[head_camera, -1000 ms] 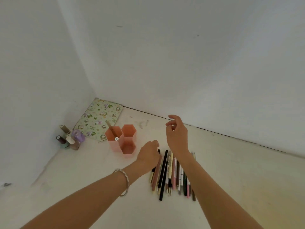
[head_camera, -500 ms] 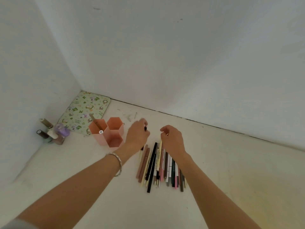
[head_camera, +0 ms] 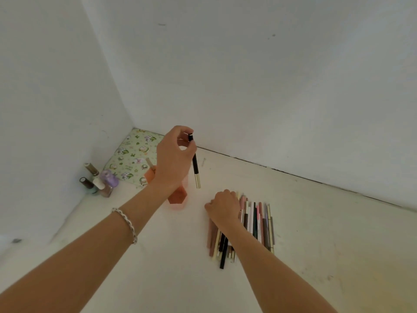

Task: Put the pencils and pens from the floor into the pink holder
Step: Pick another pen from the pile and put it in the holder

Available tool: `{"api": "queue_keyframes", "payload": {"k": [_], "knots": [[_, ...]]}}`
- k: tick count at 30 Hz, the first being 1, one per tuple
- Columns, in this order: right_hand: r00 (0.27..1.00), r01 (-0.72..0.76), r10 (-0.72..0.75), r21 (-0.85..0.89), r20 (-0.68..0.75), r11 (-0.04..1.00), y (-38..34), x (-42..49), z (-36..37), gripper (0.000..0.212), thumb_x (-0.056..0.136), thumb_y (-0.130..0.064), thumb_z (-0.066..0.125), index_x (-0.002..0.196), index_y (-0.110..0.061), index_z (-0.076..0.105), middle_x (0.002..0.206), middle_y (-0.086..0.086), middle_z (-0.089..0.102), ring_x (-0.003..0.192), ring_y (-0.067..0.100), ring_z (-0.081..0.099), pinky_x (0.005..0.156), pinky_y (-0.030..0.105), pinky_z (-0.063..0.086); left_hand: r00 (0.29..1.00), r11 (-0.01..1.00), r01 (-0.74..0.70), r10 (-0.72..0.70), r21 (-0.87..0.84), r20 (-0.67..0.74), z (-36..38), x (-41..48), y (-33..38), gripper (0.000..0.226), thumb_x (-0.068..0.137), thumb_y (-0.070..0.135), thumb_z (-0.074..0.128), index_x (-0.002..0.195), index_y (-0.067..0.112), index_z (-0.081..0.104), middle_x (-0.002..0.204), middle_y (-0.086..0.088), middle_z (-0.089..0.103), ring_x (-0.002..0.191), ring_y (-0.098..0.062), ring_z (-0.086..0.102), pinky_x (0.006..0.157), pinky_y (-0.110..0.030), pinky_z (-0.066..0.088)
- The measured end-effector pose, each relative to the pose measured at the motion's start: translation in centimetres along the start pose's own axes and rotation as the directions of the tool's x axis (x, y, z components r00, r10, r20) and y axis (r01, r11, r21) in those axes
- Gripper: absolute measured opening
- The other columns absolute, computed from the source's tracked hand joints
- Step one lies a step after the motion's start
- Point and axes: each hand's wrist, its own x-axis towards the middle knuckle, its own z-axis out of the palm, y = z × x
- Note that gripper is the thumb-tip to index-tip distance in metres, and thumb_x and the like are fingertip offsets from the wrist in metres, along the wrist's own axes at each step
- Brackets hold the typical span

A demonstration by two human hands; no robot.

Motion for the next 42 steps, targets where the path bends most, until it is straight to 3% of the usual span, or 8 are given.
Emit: {"api": "queue_keyframes", "payload": {"k": [3, 7, 13, 19, 25, 30, 37, 42], "knots": [[0.996, -0.086, 0.093, 0.42, 0.004, 0.903, -0.1, 0.9, -2.5, 0.028, 0.088, -0.025, 0.049, 0.063, -0.013, 0.044, 0.064, 0.002, 0.049, 0.057, 0.016, 0.047, 0.054, 0.027, 0.038, 0.99, 0.996, -0.022, 0.011, -0.081, -0.142, -2.6, 0.9, 0.7, 0.022, 0.087, 0.005, 0.063, 0.107, 0.014, 0.065, 0.089, 0.012, 0.065, 0.077, 0.003, 0.062, 0.072, -0.005, 0.046], [0.973, 0.019, 0.174, 0.81, -0.149, 0.586, -0.5, 1.8, -7.9, 0.012, 0.096, -0.018, 0.044, 0.089, -0.01, 0.051, 0.075, 0.008, 0.058, 0.06, 0.019, 0.051, 0.046, 0.022, 0.038, 0.923, 0.983, -0.079, 0.009, -0.168, -0.385, -7.5, 2.6, 0.4, 0.022, 0.086, 0.007, 0.061, 0.108, 0.01, 0.063, 0.091, 0.008, 0.064, 0.082, -0.004, 0.064, 0.07, -0.013, 0.052], [0.868, 0.372, 0.184, 0.849, -0.461, 0.376, -4.4, 0.7, -11.1, 0.014, 0.102, -0.021, 0.046, 0.115, -0.02, 0.043, 0.074, 0.009, 0.062, 0.061, 0.008, 0.057, 0.055, 0.014, 0.045, 0.94, 0.998, -0.045, 0.028, -0.041, -0.34, -8.4, 1.0, -4.5, 0.022, 0.088, 0.003, 0.062, 0.107, 0.013, 0.063, 0.098, -0.005, 0.065, 0.082, 0.004, 0.06, 0.069, -0.006, 0.048], [0.819, 0.514, 0.038, 0.761, -0.572, 0.396, -8.3, -0.8, -9.4, 0.014, 0.101, -0.014, 0.043, 0.113, -0.022, 0.043, 0.079, 0.011, 0.065, 0.065, 0.014, 0.059, 0.059, 0.019, 0.046, 0.998, 0.971, 0.011, 0.004, 0.24, -0.06, -6.9, -1.6, -8.6, 0.017, 0.083, 0.005, 0.067, 0.095, 0.017, 0.07, 0.107, 0.0, 0.064, 0.103, -0.018, 0.06, 0.095, -0.035, 0.048], [0.819, 0.534, -0.147, 0.645, -0.554, 0.547, -10.3, -1.2, -7.1, 0.018, 0.102, -0.019, 0.042, 0.107, -0.036, 0.038, 0.082, -0.007, 0.063, 0.062, 0.004, 0.055, 0.055, 0.013, 0.041, 0.978, 0.994, 0.068, -0.05, 0.085, -0.203, -9.6, -0.1, -7.6, 0.029, 0.085, 0.0, 0.051, 0.094, 0.024, 0.064, 0.105, 0.006, 0.06, 0.093, -0.008, 0.058, 0.083, -0.016, 0.045], [0.815, 0.556, -0.377, 0.416, -0.44, 0.719, -10.1, -1.7, -4.5, 0.015, 0.101, -0.02, 0.044, 0.11, -0.018, 0.056, 0.099, 0.002, 0.066, 0.09, 0.019, 0.059, 0.079, 0.034, 0.051, 0.979, 0.998, 0.053, -0.046, 0.029, -0.201, -8.9, 0.1, -5.1, 0.028, 0.089, -0.001, 0.05, 0.094, 0.022, 0.064, 0.102, 0.008, 0.063, 0.085, -0.001, 0.059, 0.077, -0.014, 0.048], [0.809, 0.445, -0.014, 0.598, -0.587, 0.666, -4.3, -0.8, -7.6, 0.03, 0.095, -0.01, 0.045, 0.122, -0.02, 0.053, 0.099, -0.007, 0.065, 0.069, 0.01, 0.055, 0.069, 0.027, 0.049, 0.986, 0.984, -0.066, 0.039, 0.164, 0.163, -1.2, -4.9, -3.0, 0.016, 0.082, 0.009, 0.055, 0.085, 0.024, 0.059, 0.081, 0.012, 0.062, 0.071, -0.007, 0.06, 0.07, -0.004, 0.041], [0.865, 0.329, 0.075, 0.673, -0.496, 0.662, 0.9, -0.7, -9.0, 0.034, 0.091, -0.005, 0.043, 0.118, -0.023, 0.053, 0.092, -0.008, 0.065, 0.055, 0.005, 0.048, 0.06, 0.028, 0.046, 0.771, 0.875, 0.042, -0.336, 0.482, 0.542, 5.9, -7.9, -5.7, 0.021, 0.086, 0.009, 0.053, 0.106, 0.015, 0.06, 0.105, -0.002, 0.066, 0.094, -0.02, 0.063, 0.077, -0.029, 0.05]]}}
